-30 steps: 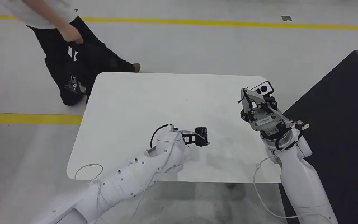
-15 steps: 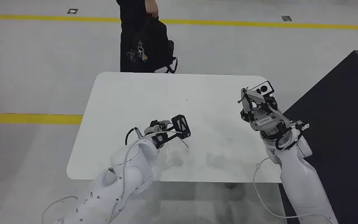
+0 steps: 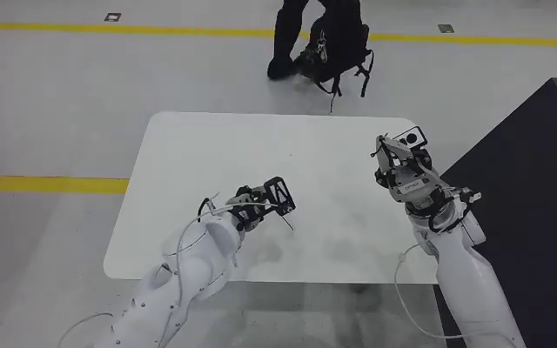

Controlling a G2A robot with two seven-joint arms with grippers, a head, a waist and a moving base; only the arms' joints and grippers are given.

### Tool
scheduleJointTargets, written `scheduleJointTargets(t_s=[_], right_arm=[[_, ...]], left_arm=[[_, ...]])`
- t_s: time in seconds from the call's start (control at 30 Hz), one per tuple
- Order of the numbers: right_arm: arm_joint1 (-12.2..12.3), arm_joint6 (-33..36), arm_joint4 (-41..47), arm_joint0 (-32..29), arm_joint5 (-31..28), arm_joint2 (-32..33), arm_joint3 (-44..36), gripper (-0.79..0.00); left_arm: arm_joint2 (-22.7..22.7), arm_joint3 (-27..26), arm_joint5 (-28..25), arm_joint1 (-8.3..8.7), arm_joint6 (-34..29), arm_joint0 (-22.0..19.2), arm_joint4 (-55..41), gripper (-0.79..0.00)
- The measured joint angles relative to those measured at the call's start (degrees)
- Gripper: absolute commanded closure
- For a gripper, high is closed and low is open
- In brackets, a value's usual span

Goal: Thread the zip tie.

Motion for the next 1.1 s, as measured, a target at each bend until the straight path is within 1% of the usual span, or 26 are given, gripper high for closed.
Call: scheduleJointTargets(t_s=[0.07, 0.1, 0.2, 0.27, 0.33, 0.6, 0.67, 0.7, 0.77, 0.8, 0.87, 0.93, 1.0, 1.1], right_arm=[[0.1, -2.3, 0.8, -0.6, 2.1, 1.2, 0.9, 0.0], [0.3, -3.3, 0.8, -1.0, 3.5, 2.1, 1.3, 0.0], [0.6, -5.4, -0.9, -2.3, 6.7, 3.5, 2.0, 0.0], [0.6, -6.7, -1.4, -2.9, 7.3, 3.5, 2.2, 0.0], [0.5, -9.0, -1.7, -3.2, 8.0, 2.9, 1.9, 0.0], [0.5, -9.7, -2.0, -3.2, 8.2, 2.7, 1.7, 0.0], [0.6, -11.6, -3.7, -3.2, 9.6, 2.1, 1.2, 0.0], [0.6, -13.4, -6.3, -3.0, 9.6, 1.7, 1.0, 0.0], [0.4, -16.0, -9.2, -2.8, 7.3, 0.7, 1.5, 0.0], [0.3, -17.3, -10.2, -2.6, 5.9, 0.1, 1.9, 0.0], [0.1, -18.9, -11.3, -2.1, 4.4, -0.6, 2.1, 0.0], [0.0, -20.3, -12.3, -1.5, 3.5, -1.3, 2.0, 0.0], [-0.1, -20.5, -14.1, -1.1, 2.9, -1.7, 1.6, 0.0], [-0.1, -20.3, -14.5, -1.0, 2.8, -1.8, 1.5, 0.0]], left_arm=[[-1.6, -1.6, 2.6, 0.2, 0.1, 1.5, 3.0, 0.0], [-3.1, -2.8, 4.1, 0.37, 0.4, 2.7, 3.9, 0.0], [-7.6, -4.8, 6.4, 0.83, 1.1, 6.0, 3.6, 0.0], [-9.4, -5.8, 6.8, 1.01, 1.6, 7.8, 3.3, 0.0], [-10.0, -6.1, 6.2, 1.09, 1.9, 9.0, 3.2, 0.0], [-10.0, -6.0, 6.1, 1.09, 1.8, 9.1, 3.3, 0.0], [-9.7, -6.6, 6.1, 1.1, 2.4, 9.2, 4.0, 0.0], [-8.9, -7.7, 6.8, 1.1, 3.4, 9.7, 6.3, 0.0], [-6.8, -9.8, 9.2, 0.96, 4.6, 10.8, 12.1, 0.0], [-5.2, -10.9, 11.1, 0.83, 5.4, 11.6, 16.5, 0.0], [-3.1, -11.3, 15.0, 0.62, 6.0, 12.4, 24.2, 0.0], [-1.3, -10.5, 19.3, 0.38, 5.9, 13.3, 32.7, 0.0], [-0.4, -9.3, 21.1, 0.17, 5.6, 13.8, 38.3, 0.0], [-0.4, -9.1, 21.1, 0.14, 5.7, 13.7, 39.5, 0.0]])
